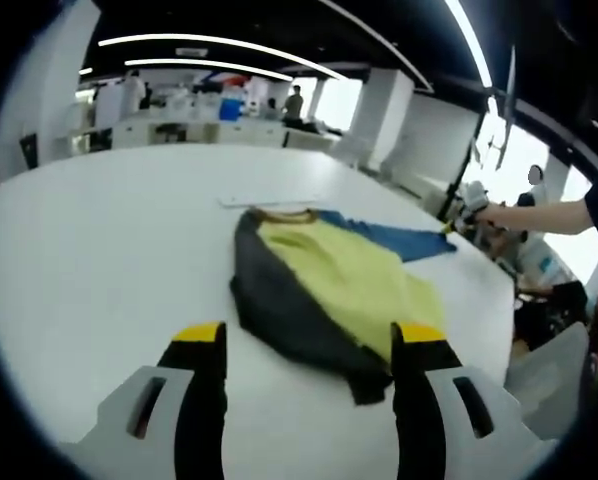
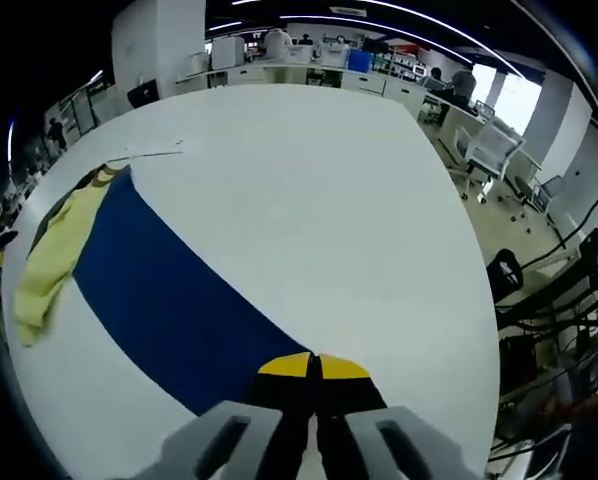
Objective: Fold the garment on the visible template until the final outline fits inside the template.
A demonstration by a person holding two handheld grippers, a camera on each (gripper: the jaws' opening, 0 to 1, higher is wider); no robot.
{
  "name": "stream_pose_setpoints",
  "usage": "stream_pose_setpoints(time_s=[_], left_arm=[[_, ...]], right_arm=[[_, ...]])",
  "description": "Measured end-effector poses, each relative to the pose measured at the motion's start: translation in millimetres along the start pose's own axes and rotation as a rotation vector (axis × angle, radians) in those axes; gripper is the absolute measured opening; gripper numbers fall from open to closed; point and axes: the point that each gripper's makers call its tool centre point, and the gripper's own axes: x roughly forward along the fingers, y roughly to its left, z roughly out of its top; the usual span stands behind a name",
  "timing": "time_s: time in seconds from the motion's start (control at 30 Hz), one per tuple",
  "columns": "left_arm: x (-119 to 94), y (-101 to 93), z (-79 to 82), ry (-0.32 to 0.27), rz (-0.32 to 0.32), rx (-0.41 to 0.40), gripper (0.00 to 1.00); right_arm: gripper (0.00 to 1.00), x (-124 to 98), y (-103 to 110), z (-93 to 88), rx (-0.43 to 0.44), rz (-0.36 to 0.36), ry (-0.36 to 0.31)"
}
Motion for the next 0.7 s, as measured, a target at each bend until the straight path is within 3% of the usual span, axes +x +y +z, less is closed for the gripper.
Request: stream_pose_setpoints(time_s=[0.7], left_arm=[[-4.8,0.7,-8.8,-0.002,0.013,-0.028,0.63]], right_arm=[[0.0,9.2,-3.2,1.2,-0.04,-0.034,0.014]])
